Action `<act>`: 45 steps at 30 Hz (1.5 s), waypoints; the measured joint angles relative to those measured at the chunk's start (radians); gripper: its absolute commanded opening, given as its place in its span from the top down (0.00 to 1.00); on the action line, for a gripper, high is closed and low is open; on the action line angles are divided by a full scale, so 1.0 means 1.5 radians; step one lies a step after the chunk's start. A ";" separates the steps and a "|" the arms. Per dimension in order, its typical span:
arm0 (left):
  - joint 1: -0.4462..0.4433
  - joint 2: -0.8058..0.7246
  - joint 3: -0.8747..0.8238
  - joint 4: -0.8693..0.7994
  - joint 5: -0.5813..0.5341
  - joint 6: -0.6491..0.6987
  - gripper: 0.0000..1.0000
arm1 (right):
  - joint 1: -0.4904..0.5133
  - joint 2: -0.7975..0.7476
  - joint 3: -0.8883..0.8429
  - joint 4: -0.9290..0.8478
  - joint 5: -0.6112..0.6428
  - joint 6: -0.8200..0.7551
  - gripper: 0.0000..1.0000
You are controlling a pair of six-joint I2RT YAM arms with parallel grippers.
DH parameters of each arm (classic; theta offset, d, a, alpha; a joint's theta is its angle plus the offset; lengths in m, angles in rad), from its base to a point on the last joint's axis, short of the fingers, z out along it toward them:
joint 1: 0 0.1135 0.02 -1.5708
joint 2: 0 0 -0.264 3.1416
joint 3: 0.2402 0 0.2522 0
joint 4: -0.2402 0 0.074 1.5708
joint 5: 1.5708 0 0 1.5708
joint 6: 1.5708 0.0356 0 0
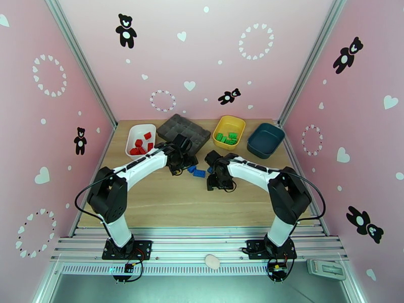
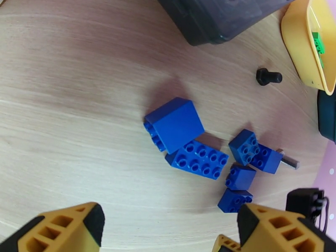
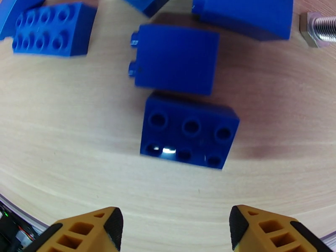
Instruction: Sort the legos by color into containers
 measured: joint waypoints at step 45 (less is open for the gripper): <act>-0.023 0.219 0.287 0.016 0.208 0.014 0.11 | -0.170 -0.064 0.117 -0.064 0.104 -0.047 0.68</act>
